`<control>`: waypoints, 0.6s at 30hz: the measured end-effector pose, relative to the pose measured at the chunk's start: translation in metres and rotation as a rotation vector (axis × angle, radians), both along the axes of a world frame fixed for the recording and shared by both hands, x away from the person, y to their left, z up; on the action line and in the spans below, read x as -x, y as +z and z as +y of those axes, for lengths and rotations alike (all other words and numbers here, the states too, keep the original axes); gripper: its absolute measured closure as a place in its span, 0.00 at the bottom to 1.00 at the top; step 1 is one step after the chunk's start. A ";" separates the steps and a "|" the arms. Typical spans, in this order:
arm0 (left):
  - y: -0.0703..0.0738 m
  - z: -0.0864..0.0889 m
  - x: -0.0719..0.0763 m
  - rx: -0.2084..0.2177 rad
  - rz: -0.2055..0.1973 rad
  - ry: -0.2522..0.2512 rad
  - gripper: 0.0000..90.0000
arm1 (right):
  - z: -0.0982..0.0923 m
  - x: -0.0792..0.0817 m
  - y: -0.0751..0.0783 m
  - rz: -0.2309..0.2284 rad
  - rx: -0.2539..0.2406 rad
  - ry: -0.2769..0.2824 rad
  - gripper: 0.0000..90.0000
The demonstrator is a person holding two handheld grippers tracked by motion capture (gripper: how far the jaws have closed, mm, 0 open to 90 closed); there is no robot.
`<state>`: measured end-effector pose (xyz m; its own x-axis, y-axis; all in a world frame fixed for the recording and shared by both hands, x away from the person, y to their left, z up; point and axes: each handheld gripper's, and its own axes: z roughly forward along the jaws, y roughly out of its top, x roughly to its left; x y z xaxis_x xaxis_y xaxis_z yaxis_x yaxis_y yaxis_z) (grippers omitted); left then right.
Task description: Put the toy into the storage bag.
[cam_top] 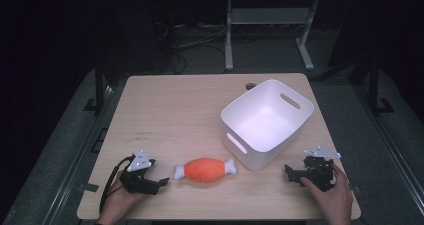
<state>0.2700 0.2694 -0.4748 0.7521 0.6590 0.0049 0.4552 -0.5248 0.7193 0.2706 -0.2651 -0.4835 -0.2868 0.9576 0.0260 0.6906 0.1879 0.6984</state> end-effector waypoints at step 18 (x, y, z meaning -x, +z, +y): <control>0.026 0.012 0.008 0.046 0.010 -0.021 0.50 | 0.000 0.000 0.000 0.000 0.000 0.000 0.00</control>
<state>0.2621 0.2813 -0.4488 0.7657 0.6423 -0.0331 0.4520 -0.5007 0.7382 0.2706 -0.2651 -0.4835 -0.2866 0.9577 0.0262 0.6906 0.1876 0.6985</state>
